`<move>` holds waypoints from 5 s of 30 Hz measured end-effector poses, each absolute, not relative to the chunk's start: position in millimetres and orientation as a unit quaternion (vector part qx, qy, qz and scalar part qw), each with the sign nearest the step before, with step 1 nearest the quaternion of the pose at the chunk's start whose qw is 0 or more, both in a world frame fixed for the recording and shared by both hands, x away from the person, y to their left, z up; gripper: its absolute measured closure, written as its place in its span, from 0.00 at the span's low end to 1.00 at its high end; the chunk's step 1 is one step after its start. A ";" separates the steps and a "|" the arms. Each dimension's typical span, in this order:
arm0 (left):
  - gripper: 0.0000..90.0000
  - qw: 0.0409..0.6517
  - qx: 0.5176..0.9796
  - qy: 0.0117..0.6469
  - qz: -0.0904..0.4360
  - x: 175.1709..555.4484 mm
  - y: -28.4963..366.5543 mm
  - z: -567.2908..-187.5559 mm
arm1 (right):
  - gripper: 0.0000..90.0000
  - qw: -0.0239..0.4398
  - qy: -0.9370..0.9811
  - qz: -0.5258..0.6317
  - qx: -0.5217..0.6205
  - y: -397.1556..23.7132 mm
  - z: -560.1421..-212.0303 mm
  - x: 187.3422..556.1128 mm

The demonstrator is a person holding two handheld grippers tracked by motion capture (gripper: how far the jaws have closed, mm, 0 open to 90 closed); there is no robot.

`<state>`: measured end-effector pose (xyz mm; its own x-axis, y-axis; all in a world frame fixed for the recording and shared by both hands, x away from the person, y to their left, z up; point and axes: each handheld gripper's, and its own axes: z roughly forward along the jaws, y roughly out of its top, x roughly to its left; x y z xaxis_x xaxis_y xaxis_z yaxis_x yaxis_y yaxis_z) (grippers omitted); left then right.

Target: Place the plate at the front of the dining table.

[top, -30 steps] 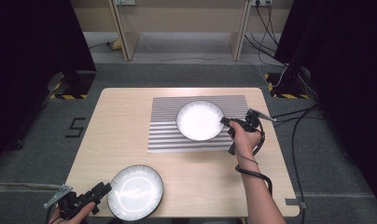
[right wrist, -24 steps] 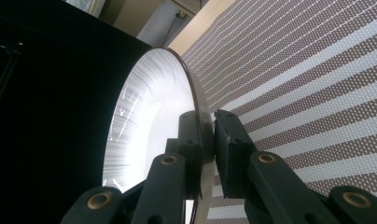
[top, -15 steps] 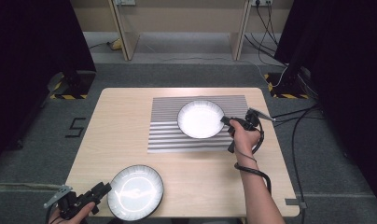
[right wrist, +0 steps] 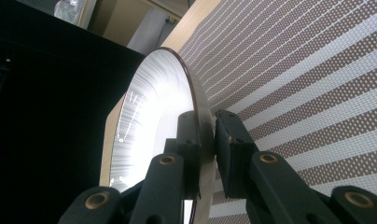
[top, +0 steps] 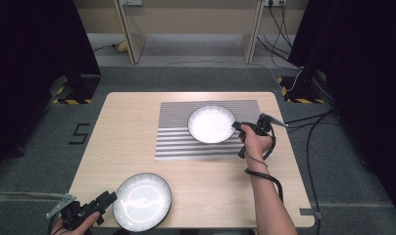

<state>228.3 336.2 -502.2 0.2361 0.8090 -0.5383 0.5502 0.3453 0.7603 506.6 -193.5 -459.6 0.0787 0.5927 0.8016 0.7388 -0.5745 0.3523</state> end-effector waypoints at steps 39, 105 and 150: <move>0.61 0.549 0.559 0.610 0.114 229.1 335.1 -505.2 | 0.89 0.067 -0.430 -0.492 -0.754 -195.8 -471.5 537.7; 0.50 0.540 0.567 0.610 0.123 229.4 335.6 -506.7 | 0.65 0.008 -0.465 -0.459 -0.757 -198.5 -484.8 527.7; 0.47 0.537 0.570 0.609 0.125 229.9 332.8 -507.6 | 0.61 -0.035 -0.552 -0.467 -0.690 -220.7 -468.0 436.9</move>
